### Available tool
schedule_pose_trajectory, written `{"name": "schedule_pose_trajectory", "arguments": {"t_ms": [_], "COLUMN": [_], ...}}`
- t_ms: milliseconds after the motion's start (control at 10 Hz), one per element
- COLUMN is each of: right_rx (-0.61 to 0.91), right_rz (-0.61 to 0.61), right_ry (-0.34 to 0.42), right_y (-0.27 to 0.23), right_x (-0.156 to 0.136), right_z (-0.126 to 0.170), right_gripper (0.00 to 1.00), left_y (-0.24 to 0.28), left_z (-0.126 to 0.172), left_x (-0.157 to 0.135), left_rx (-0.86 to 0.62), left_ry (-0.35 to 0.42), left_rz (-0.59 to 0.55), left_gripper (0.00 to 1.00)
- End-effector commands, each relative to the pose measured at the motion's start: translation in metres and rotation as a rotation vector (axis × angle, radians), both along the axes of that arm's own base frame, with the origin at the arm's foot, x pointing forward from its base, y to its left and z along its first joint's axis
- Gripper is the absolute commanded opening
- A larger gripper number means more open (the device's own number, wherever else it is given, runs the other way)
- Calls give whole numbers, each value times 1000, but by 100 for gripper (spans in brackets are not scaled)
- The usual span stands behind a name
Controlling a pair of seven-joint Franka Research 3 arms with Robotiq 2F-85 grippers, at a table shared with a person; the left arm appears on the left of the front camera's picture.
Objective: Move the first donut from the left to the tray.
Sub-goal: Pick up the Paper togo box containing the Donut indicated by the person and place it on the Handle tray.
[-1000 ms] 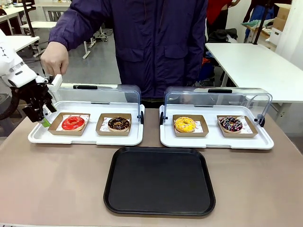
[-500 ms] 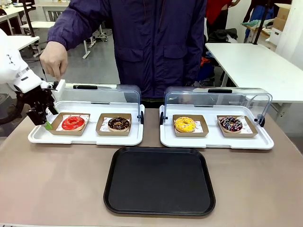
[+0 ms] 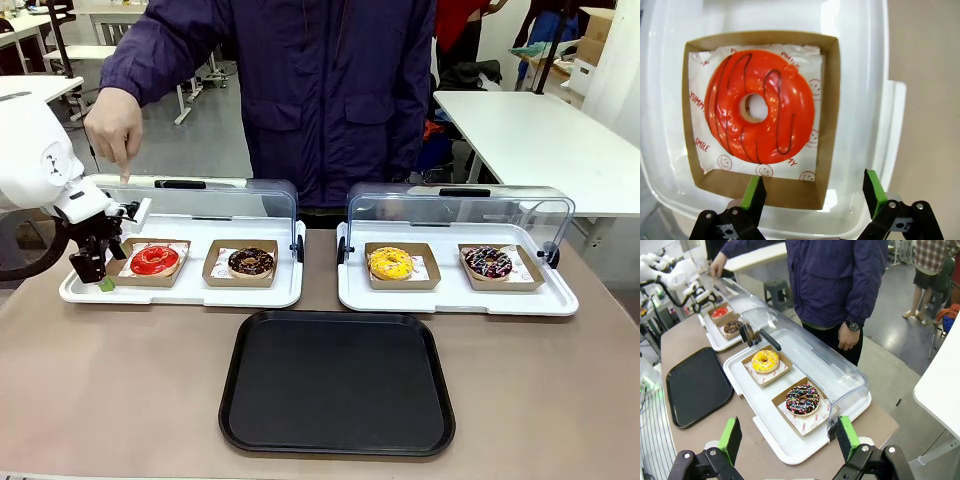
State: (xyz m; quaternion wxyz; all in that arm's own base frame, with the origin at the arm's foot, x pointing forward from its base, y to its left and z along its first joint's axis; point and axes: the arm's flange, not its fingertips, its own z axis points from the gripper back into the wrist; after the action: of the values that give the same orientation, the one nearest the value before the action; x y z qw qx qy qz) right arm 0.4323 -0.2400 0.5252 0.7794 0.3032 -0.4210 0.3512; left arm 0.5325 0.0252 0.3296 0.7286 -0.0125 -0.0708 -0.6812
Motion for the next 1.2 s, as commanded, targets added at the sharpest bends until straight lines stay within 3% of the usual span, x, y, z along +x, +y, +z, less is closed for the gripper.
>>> {"name": "schedule_pose_trajectory", "arguments": {"t_ms": [0,100,200,300,400,500,600,1100], "right_rx": [2,2,2,2,2,2,2,2], "right_rz": [11,11,11,11,11,11,11,11], "right_ry": [-8,-8,-8,-8,-8,-8,-8,-8], "right_y": [1,1,1,1,1,1,1,1], "right_x": [-3,-3,-3,-3,-3,-3,-3,-3], "right_z": [0,0,0,0,0,0,0,0], "right_gripper": [100,100,100,100,100,100,100,100], "left_y": [3,5,3,2,1,1,0,2], "left_z": [1,2,1,0,-1,-2,-3,-11], "left_x": [4,5,4,6,7,8,9,14], "left_rx": [26,5,6,12,16,25,32,49], "left_ry": [-16,-30,-25,-20,-9,-1,4,29], "left_rz": [16,16,7,-3,-2,-11,-14,-6], "left_gripper": [100,100,40,41,0,35,0,0]}}
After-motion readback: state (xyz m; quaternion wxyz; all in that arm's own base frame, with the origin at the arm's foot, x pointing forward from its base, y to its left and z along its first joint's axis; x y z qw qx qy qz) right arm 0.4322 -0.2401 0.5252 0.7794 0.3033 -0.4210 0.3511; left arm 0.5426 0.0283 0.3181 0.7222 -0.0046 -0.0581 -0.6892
